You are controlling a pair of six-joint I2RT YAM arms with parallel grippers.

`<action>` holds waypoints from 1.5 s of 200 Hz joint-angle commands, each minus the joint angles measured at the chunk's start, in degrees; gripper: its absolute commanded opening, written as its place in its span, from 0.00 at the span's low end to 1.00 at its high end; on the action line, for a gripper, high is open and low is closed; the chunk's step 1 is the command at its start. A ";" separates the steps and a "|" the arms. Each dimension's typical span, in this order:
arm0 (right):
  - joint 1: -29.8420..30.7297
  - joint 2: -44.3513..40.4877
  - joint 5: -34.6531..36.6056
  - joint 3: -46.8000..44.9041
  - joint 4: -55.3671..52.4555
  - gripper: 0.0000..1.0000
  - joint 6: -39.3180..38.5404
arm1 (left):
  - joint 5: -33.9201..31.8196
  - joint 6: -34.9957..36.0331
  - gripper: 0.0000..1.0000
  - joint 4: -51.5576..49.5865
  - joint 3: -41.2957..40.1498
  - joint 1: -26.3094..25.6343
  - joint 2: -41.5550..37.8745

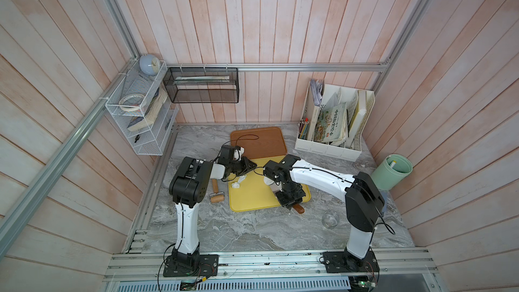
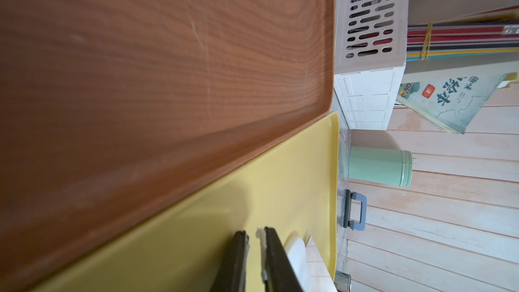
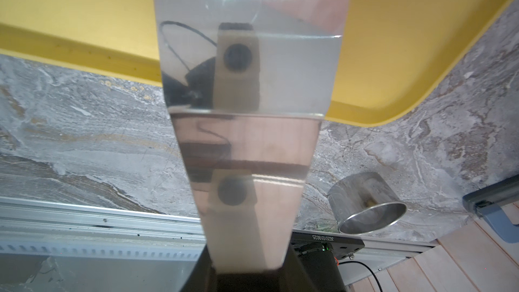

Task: Roll out the dumpling wrappers from the dough
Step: Scoop the dumpling wrapper from the work surface.

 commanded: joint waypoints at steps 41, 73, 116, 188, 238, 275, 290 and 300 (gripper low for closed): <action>0.01 0.15 -0.68 0.08 4.65 0.00 -1.10 | -2.27 -0.05 0.17 -4.21 -0.80 -0.78 3.63; 0.26 0.55 -0.87 0.55 4.71 0.00 -1.10 | -2.45 0.03 0.17 -4.28 -0.79 -0.91 4.13; 0.56 0.28 0.72 0.19 5.22 0.00 -0.84 | -2.45 -0.14 0.17 -4.05 -0.82 -1.08 4.58; 0.63 -0.12 3.33 -0.21 7.10 0.00 1.60 | -2.63 0.12 0.17 -4.40 -0.80 -1.26 5.09; -0.42 -4.82 7.11 -2.74 10.62 0.00 5.67 | -2.58 0.19 0.17 -4.29 -1.06 -1.26 5.40; -0.69 -8.54 8.63 -3.74 11.98 0.00 6.63 | -2.55 0.30 0.17 -4.33 -1.08 -1.26 5.32; -0.61 -8.97 7.44 -4.33 12.24 0.00 6.37 | -2.65 0.30 0.17 -4.30 -0.97 -1.24 5.37; -0.67 -8.99 6.67 -4.83 12.03 0.00 6.24 | -2.63 0.30 0.17 -4.33 -0.97 -1.26 5.39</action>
